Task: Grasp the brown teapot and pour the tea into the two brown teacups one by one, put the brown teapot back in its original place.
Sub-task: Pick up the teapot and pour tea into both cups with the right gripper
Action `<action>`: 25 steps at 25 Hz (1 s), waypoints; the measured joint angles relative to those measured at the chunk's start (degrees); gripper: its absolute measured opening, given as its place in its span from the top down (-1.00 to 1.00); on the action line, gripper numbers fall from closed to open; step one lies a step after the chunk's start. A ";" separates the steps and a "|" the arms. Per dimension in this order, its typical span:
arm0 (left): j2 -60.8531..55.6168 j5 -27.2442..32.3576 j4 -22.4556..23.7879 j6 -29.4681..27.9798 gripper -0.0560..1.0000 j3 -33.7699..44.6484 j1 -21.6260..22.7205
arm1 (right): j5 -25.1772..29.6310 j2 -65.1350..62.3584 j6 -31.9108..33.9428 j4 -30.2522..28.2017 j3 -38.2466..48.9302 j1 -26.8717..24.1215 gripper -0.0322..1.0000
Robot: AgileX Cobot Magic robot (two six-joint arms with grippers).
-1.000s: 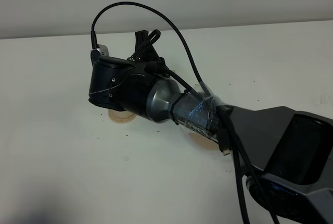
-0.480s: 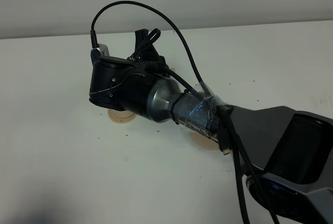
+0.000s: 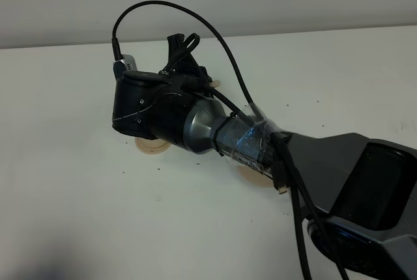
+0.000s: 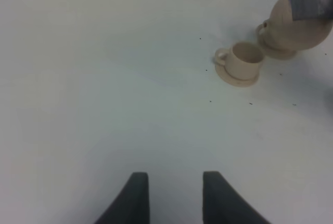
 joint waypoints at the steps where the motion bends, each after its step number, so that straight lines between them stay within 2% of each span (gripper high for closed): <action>1: 0.00 0.00 0.00 0.00 0.37 0.00 0.00 | -0.01 0.32 0.01 -0.66 0.00 0.00 0.72; 14: 0.00 0.00 0.00 0.00 0.37 0.00 0.00 | -0.11 2.17 -0.24 -5.06 0.00 0.56 0.72; 25: 0.00 0.00 0.00 0.00 0.37 0.00 0.00 | -0.16 3.24 -1.09 -6.22 0.71 2.15 0.72</action>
